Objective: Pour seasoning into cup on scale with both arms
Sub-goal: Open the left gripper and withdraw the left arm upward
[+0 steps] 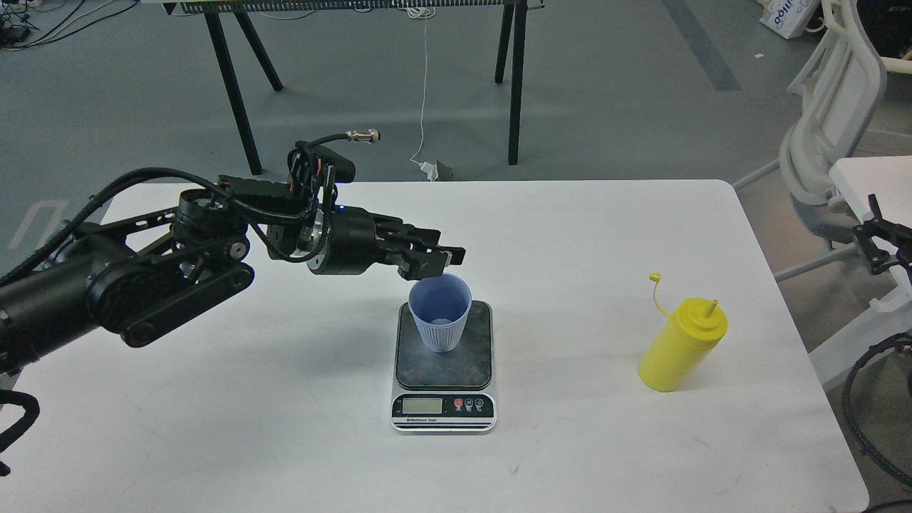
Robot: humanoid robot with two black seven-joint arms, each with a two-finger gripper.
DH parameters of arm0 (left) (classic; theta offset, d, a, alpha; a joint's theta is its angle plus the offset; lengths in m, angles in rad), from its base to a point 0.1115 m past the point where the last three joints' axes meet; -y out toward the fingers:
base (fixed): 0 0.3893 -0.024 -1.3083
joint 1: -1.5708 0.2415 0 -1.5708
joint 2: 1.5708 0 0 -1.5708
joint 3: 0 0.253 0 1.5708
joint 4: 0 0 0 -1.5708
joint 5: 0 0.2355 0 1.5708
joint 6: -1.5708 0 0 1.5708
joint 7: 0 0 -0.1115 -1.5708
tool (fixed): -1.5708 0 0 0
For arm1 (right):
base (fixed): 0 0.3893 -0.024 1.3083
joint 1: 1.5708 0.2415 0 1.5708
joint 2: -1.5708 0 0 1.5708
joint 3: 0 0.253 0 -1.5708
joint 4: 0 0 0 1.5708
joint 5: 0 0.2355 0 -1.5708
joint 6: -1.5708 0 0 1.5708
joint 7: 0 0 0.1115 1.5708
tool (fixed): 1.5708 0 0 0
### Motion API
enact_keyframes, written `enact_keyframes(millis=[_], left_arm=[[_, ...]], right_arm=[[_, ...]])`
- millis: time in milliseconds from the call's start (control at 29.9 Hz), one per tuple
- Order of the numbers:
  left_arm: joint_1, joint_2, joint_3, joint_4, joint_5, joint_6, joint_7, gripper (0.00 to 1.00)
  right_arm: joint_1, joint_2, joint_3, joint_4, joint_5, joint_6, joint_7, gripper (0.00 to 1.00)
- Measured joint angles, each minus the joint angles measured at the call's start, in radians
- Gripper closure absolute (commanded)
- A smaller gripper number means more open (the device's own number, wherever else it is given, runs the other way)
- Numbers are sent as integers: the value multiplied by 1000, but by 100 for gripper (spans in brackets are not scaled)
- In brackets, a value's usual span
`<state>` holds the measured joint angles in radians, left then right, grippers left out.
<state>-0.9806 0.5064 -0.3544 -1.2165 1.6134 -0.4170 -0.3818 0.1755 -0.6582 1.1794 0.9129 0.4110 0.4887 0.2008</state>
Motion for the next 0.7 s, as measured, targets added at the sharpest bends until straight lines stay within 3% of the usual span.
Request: enact_keyframes(millis=[268,402,703], left_arm=[[-16,28,-166,34,-604,6,-8,1],[-7,-3,-211,107,-933,13,-9,1],[47,-25,-305,312,-1603,5,1,1]], right_arm=[[-311,-42,76,276,-5,0,18,1],[-462,-44,82,386,-14,0,41,1],[-718,-25,51,523,-16,0,42,1]])
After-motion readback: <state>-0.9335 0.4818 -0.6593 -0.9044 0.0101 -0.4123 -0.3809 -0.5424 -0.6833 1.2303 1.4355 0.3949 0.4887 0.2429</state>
